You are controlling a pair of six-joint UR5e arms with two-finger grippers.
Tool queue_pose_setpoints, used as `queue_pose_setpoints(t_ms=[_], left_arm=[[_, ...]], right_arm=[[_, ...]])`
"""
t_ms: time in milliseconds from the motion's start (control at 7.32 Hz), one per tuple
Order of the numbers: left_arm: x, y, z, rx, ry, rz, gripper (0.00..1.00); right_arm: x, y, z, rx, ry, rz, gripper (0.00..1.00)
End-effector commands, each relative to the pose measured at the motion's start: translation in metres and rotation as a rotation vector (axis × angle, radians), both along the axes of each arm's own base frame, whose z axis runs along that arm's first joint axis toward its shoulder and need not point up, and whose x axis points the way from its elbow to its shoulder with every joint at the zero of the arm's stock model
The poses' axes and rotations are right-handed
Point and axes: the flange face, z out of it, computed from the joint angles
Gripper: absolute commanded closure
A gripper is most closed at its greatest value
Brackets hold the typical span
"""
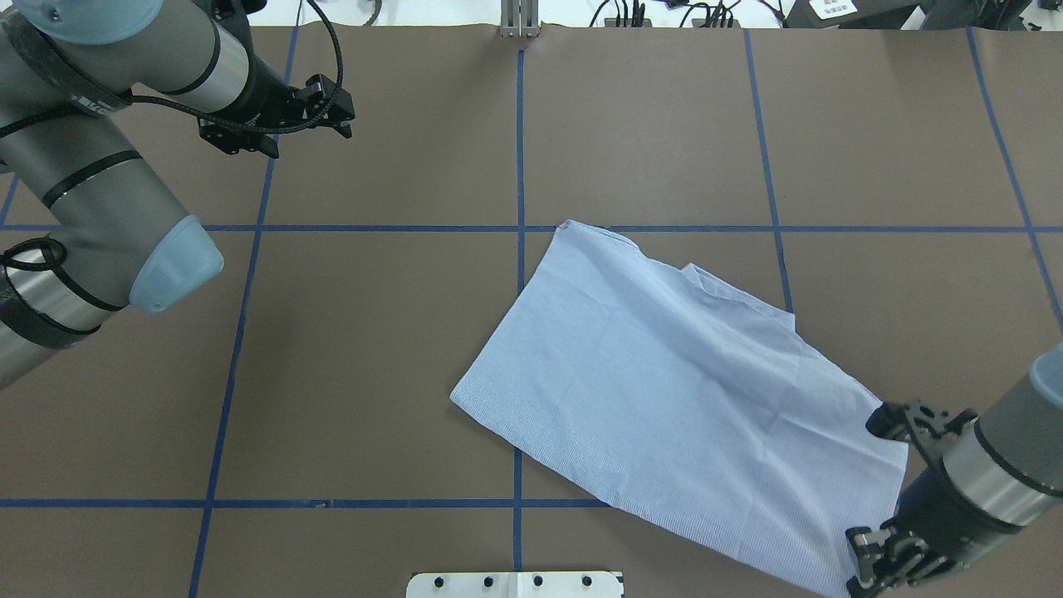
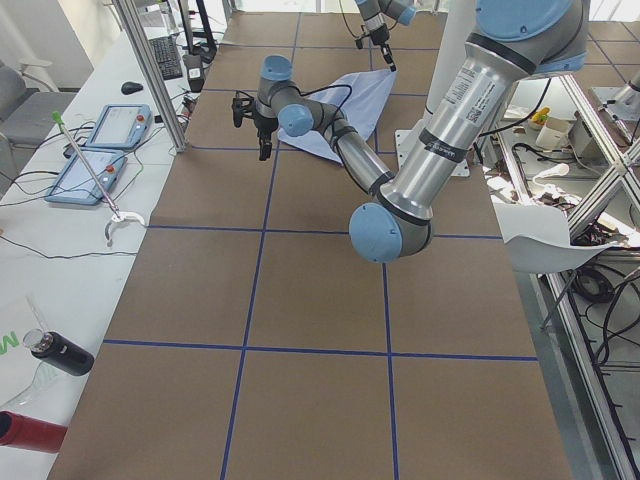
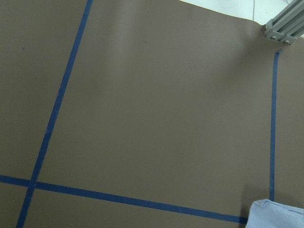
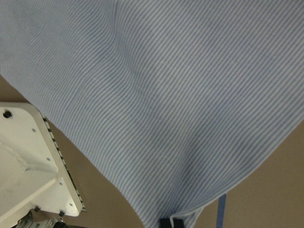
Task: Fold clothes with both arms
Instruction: 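Drag the folded shirt toward the robot with the right gripper, then release the shirt with the right gripper while the left gripper grasps its corner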
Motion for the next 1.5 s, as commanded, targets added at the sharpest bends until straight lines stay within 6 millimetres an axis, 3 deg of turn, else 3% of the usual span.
queue_pose_setpoints(t_ms=[0, 137, 410, 547, 683, 820, 1094, 1367], left_arm=[[0.006, 0.004, -0.002, 0.004, 0.003, 0.012, 0.00], [0.023, 0.016, -0.003, 0.007, 0.007, 0.046, 0.00], [0.076, 0.069, -0.010, -0.046, 0.048, 0.113, 0.00], [0.107, 0.098, -0.013, -0.098, 0.070, 0.142, 0.00], [0.119, 0.129, -0.022, -0.113, 0.146, 0.157, 0.00], [0.144, 0.170, -0.009, -0.166, 0.207, 0.186, 0.00], [0.199, 0.238, 0.004, -0.222, 0.246, 0.137, 0.00], [0.225, 0.237, 0.022, -0.266, 0.193, 0.121, 0.03]], right_arm=[[-0.008, 0.017, -0.005, -0.083, 0.050, -0.013, 0.16], [0.002, -0.005, -0.003, -0.086, 0.051, 0.052, 0.00], [0.013, -0.115, -0.029, 0.040, -0.070, 0.289, 0.00], [0.039, -0.156, -0.041, 0.138, -0.079, 0.443, 0.00], [0.052, -0.178, -0.038, 0.207, -0.041, 0.566, 0.00], [0.047, -0.194, -0.037, 0.259, -0.005, 0.645, 0.00], [0.027, -0.220, -0.059, 0.298, -0.021, 0.682, 0.00], [0.020, -0.222, -0.068, 0.306, -0.039, 0.676, 0.00]])
